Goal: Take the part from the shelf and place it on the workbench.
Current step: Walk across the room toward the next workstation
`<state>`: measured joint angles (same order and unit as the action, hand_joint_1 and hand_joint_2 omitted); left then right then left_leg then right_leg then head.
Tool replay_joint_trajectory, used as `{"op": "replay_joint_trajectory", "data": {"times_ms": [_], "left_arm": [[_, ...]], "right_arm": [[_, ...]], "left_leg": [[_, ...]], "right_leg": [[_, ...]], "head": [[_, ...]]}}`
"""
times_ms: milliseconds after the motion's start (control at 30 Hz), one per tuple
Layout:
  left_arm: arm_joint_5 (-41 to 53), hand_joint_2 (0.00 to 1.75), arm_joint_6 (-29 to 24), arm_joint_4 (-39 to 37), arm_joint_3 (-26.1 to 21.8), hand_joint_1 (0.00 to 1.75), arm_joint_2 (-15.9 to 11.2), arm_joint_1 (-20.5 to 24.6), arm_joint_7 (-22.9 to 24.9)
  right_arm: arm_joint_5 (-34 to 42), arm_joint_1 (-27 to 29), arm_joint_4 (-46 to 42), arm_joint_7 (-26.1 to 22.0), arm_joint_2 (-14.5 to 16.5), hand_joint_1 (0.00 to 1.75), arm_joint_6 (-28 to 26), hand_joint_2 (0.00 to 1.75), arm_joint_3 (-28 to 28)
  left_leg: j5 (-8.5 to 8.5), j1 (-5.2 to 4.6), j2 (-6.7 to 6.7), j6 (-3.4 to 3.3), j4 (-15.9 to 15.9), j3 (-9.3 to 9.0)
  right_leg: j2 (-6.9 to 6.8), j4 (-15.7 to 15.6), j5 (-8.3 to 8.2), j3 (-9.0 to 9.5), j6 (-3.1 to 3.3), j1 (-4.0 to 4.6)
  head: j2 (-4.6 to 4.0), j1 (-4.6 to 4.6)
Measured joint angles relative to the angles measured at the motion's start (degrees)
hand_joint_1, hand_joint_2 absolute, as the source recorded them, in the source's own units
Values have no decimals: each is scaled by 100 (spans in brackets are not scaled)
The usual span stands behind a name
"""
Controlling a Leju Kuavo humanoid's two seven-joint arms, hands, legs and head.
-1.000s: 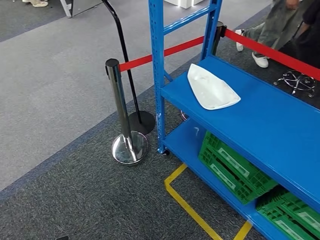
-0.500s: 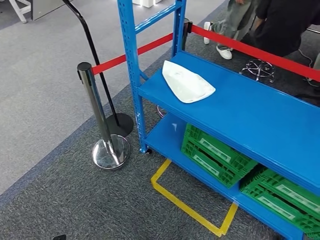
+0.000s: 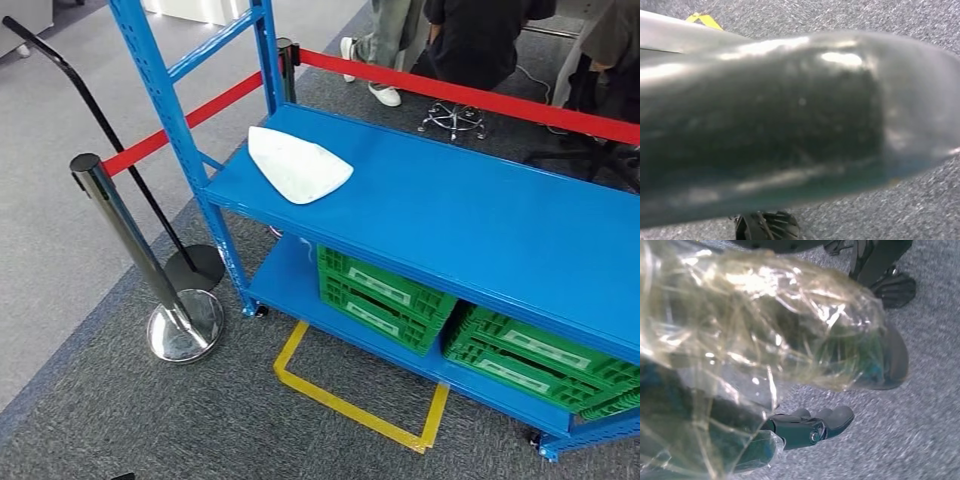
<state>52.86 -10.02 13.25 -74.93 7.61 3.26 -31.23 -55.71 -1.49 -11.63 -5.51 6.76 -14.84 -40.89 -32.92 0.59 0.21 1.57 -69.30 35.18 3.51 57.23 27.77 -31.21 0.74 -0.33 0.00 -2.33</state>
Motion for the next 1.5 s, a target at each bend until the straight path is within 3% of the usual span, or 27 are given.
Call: {"op": "replay_joint_trajectory", "data": {"times_ms": [67, 133, 167, 200, 267, 300, 367, 433, 467, 500, 567, 633, 733, 800, 900, 933, 967, 1000, 1067, 1133, 1233, 1300, 1400, 1433, 1467, 1500], "left_arm": [[0, 0, 14, 0, 0, 0, -12, 3, 0], [-1, 0, 26, 0, -1, 0, -22, 4, 0], [-1, 0, 29, 0, -2, 0, -26, 7, 0], [-1, 0, 29, 0, -2, 0, -19, 11, 0], [-1, 0, 36, 1, -2, 0, -11, 20, 0], [-1, 0, 42, 2, -2, 0, -7, 17, 0], [-1, 0, 50, 2, -2, 0, -9, -1, 1], [-1, 0, 56, 2, -2, 0, -9, -11, 2], [0, 0, 62, 2, -2, 0, -8, -5, 2], [1, 0, 68, 2, -2, 0, -5, 3, 2], [2, 0, 74, 2, -1, 0, -2, 20, 2], [2, 0, 71, 2, 0, 0, -3, 31, 2], [2, 0, 69, 2, -2, 0, -5, 41, 2], [2, 0, 69, 2, -2, 0, -8, 41, 2], [5, 0, 71, 2, -2, 0, -4, 28, 2], [6, 0, 72, 2, -1, 0, -5, 23, 2], [6, 0, 72, 2, -2, 0, -7, 18, 2], [6, 0, 73, 2, -2, 0, -10, 14, 2], [4, 0, 74, 2, -2, 0, -18, 12, 2], [-2, 0, 77, 2, -3, 0, -22, 23, 3], [-42, 0, 78, 2, -11, 0, -19, 28, 6], [-67, 0, 71, 2, -17, 0, -14, 27, 11], [-121, 0, -30, 2, -43, 0, -10, 37, 67], [-145, 0, -87, 2, -59, 0, -7, 37, 107], [-164, 0, -142, 2, -81, 0, -2, 38, 150], [-178, 0, -185, 2, -100, 0, 5, 40, 182]], "right_arm": [[-3, -3, 2, -7, 6, 0, -1, 0, 0], [-5, -22, 5, -20, 14, 0, 2, 0, 0], [-6, -25, 7, -26, 17, 0, 4, 0, 0], [-7, -20, 7, -31, 14, 0, 5, 0, 0], [-9, 3, 7, -35, 9, 0, 3, 0, 0], [-10, 3, 7, -36, 7, 0, 0, 0, 0], [-14, -19, 7, -38, 6, 0, -4, 0, 0], [-19, -27, 7, -35, 6, 0, -5, 0, 0], [-25, -17, 7, -30, 6, 0, -5, 0, 0], [-34, -6, 7, -20, 5, 0, -6, 0, 0], [-51, -2, 7, 5, 3, 0, -9, 0, 0], [-60, -15, 7, 28, 1, 0, -16, 0, 0], [-69, 2, 7, 68, 0, 0, -40, 0, -1], [-73, -1, 7, 101, -2, 0, -62, 0, -3], [-78, -23, 7, 133, -3, 0, -67, 0, -4], [-80, -20, 7, 146, -3, 0, -64, 0, -4], [-82, -16, 7, 159, -3, 0, -62, 0, -4], [-85, -13, 7, 173, -3, 0, -60, 0, -4], [-89, -16, 7, 201, 1, 0, -57, 0, -4], [-96, -25, 8, 226, 7, 0, -55, 0, -4], [-108, -26, 8, 243, 10, 0, -55, 0, -4], [-118, -22, 7, 252, 8, 0, -56, 0, -4], [-132, -21, 7, 297, 8, 0, -37, 0, -4], [-136, -17, 8, 334, 8, 0, -26, 0, -4], [-141, -12, 8, 376, 8, 0, -15, 0, -4], [-146, -8, 9, 417, 8, 0, -7, 0, -4]], "left_leg": [[415, 3, -256, -90, 685, -273], [542, 4, -509, -165, 1136, -450], [517, 1, -545, -185, 1195, -466], [513, 3, -485, -192, 1246, -482], [552, 23, -342, -222, 1329, -509], [572, 37, -257, -242, 1372, -524], [579, 33, -88, -266, 1391, -525], [575, 27, 64, -265, 1388, -519], [572, 27, 119, -260, 1384, -518], [567, 28, 158, -249, 1379, -521], [547, 17, 205, -203, 1352, -526], [533, -7, 229, -135, 1315, -518], [531, 4, 231, -37, 1289, -510], [344, 24, 158, 18, 1058, -419], [-218, 33, 49, 61, -12, 55], [-296, 33, 40, 61, -285, 180], [-255, 32, 38, 51, -363, 218], [-102, 30, 36, 31, -211, 150], [317, 14, 20, -41, 509, -186], [508, -8, -1, -103, 1101, -448], [515, -17, -2, -154, 1268, -484], [560, 3, 11, -216, 1329, -494], [583, 6, 39, -264, 1354, -484], [583, 3, 47, -264, 1353, -482], [582, 1, 54, -263, 1350, -484], [581, 3, 56, -260, 1346, -488]], "right_leg": [[142, 10, -4, 1, -17, 14], [278, 29, -20, -51, -68, 1], [342, 31, -35, -88, -108, -13], [404, 20, -53, -129, -149, -28], [246, 118, 7, -229, -203, -29], [80, 318, 130, -342, -223, -26], [-226, 1009, 504, -677, -268, -43], [-298, 1559, 707, -922, -326, -63], [-309, 1556, 655, -894, -347, -70], [-324, 1323, 509, -743, -359, -78], [-380, 523, 195, -266, -351, -84], [-415, 42, 92, 24, -290, -74], [-406, 2, 90, 46, -174, -58], [-395, -14, 65, 46, -95, -71], [-370, -19, 51, 30, -34, -62], [-360, -18, 51, 28, -30, -53], [-347, -18, 51, 29, -30, -44], [-331, -17, 51, 35, -30, -36], [-301, -16, 51, 48, -34, -23], [-283, 3, 51, 29, -63, 0], [-281, 1, 34, -14, -156, 1], [-290, 163, 162, -105, -213, -9], [-300, 1180, 687, -583, -267, -32], [-302, 1484, 785, -724, -282, -37], [-304, 1608, 779, -780, -295, -40], [-309, 1492, 658, -720, -302, -44]], "head": [[0, 7], [0, 7], [0, 7], [0, -1], [0, 17], [0, 37], [0, 67], [0, 66], [0, 67], [0, 68], [0, 70], [0, 58], [0, 46], [0, 32], [0, 11], [0, 13], [0, 10], [0, 11], [0, 11], [0, 14], [0, 16], [0, 34], [0, 74], [0, 71], [0, 72], [0, 74]]}}
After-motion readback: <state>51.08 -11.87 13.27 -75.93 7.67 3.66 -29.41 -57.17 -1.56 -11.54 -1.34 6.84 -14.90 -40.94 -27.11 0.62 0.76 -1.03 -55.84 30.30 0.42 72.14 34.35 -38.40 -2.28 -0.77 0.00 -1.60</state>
